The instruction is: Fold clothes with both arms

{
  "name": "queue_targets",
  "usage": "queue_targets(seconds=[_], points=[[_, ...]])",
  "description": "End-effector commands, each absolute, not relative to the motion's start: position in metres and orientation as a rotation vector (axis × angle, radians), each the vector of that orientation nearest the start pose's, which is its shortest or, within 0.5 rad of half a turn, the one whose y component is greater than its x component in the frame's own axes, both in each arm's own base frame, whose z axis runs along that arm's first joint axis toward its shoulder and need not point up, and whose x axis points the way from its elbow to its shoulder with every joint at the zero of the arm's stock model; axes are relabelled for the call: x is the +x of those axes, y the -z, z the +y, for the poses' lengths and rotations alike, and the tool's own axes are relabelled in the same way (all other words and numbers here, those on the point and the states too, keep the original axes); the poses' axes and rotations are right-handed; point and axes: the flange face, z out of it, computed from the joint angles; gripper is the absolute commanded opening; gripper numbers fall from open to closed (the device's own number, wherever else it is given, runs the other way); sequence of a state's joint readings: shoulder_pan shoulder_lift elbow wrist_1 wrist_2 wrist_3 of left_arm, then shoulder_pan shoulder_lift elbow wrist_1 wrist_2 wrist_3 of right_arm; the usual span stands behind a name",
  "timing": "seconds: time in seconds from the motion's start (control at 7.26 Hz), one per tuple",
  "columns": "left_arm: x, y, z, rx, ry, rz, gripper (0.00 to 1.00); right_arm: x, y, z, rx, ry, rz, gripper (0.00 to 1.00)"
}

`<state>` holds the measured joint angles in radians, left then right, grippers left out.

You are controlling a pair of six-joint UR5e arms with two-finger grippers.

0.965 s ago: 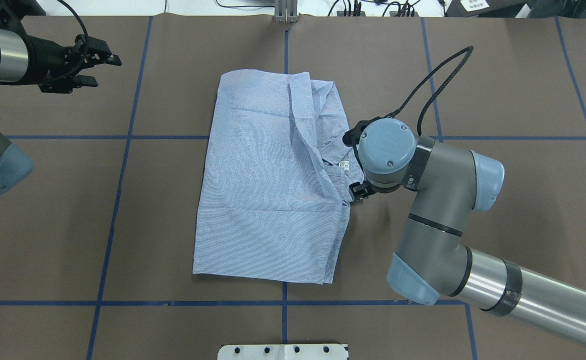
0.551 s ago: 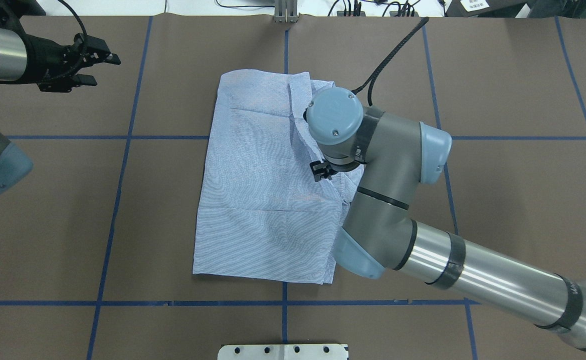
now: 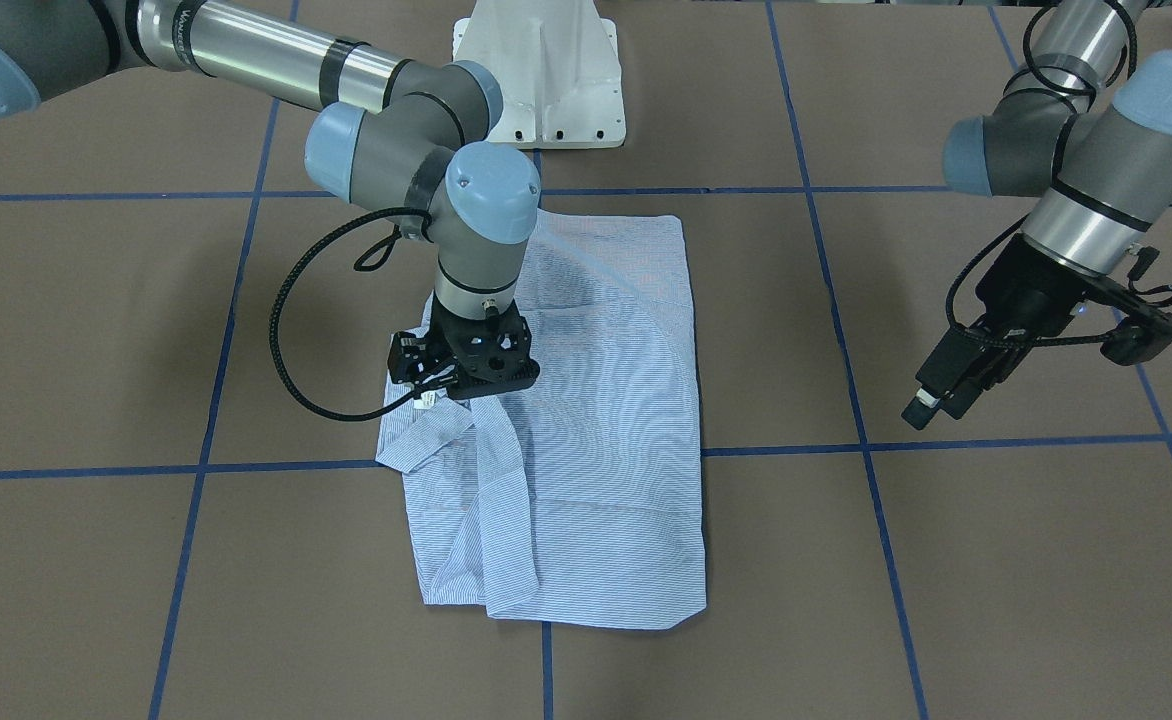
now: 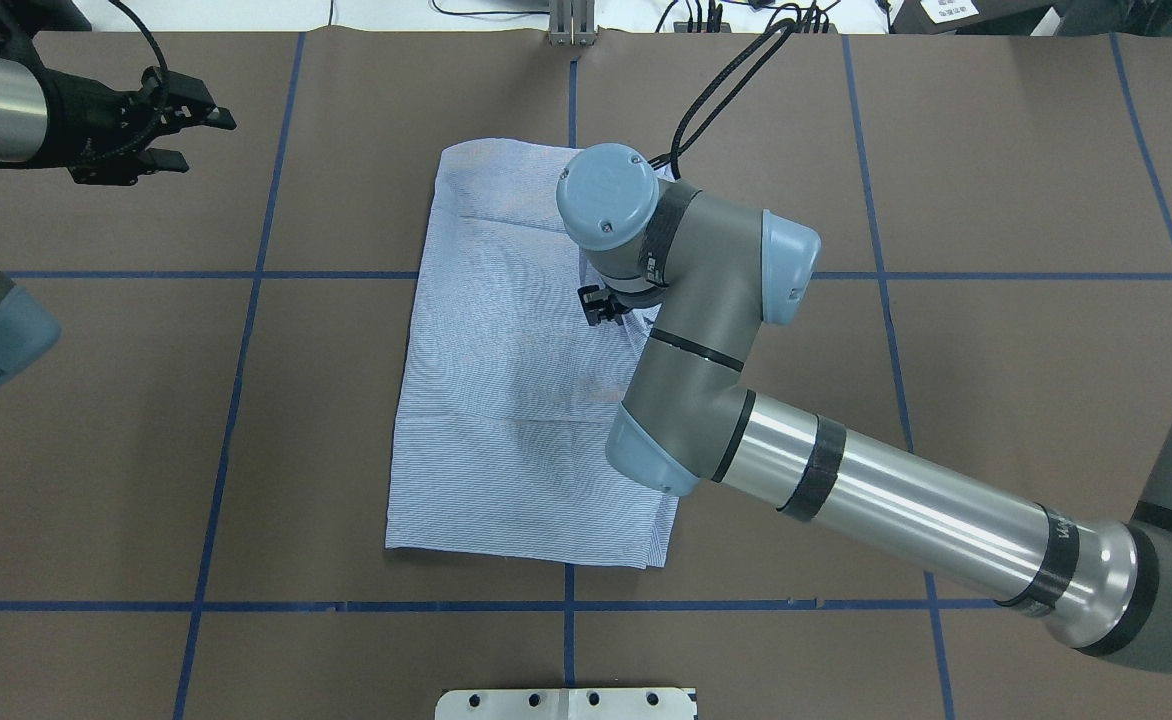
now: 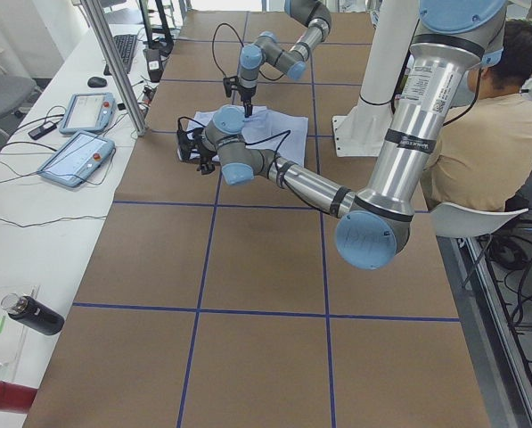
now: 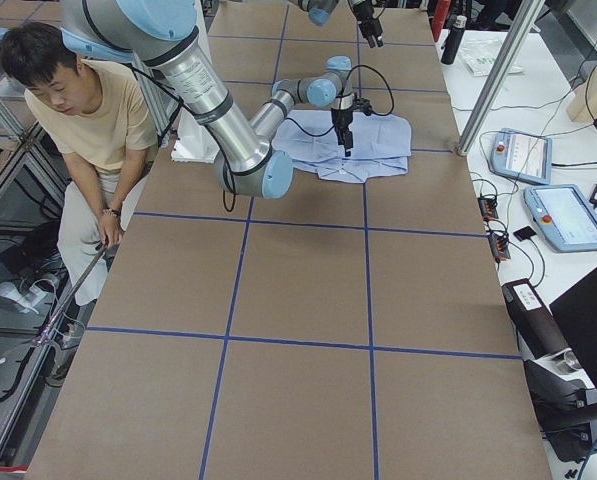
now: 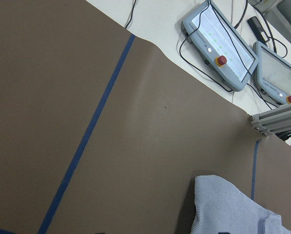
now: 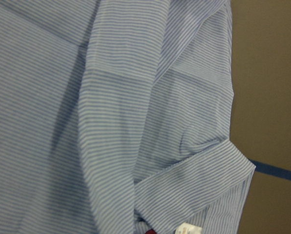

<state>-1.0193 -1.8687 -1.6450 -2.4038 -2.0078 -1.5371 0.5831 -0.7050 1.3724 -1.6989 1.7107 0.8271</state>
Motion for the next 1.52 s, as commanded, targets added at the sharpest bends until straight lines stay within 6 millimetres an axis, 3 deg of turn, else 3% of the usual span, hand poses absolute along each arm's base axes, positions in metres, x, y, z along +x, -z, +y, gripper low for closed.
queue_targets(seconds=[0.0, 0.14, 0.28, 0.55, 0.83, 1.1, 1.24, 1.38], points=[[0.233, -0.364, -0.569, 0.276, 0.585, 1.236, 0.82, -0.544, -0.254, -0.563, 0.233, 0.214, -0.465, 1.0], [0.225, -0.365, -0.571, 0.29, 0.566, 1.231, 0.82, -0.526, -0.298, -0.568, 0.212, 0.228, -0.459, 1.0], [0.221, -0.366, -0.573, 0.293, 0.57, 1.229, 0.82, -0.511, -0.315, -0.569, 0.206, 0.236, -0.527, 1.0], [0.22, -0.367, -0.574, 0.293, 0.572, 1.226, 0.82, -0.493, -0.291, -0.57, 0.193, 0.225, -0.541, 1.0], [0.221, -0.368, -0.575, 0.293, 0.574, 1.224, 0.82, -0.489, -0.278, -0.571, 0.197, 0.211, -0.553, 1.0], [0.221, -0.368, -0.575, 0.292, 0.573, 1.224, 0.82, -0.491, -0.231, -0.576, 0.184, 0.096, -0.609, 1.0], [0.221, -0.368, -0.575, 0.292, 0.573, 1.224, 0.82, -0.491, -0.217, -0.566, 0.162, -0.016, -0.65, 1.0], [0.221, -0.369, -0.575, 0.291, 0.574, 1.223, 0.82, -0.491, -0.2, -0.532, 0.125, -0.136, -0.715, 1.0]])
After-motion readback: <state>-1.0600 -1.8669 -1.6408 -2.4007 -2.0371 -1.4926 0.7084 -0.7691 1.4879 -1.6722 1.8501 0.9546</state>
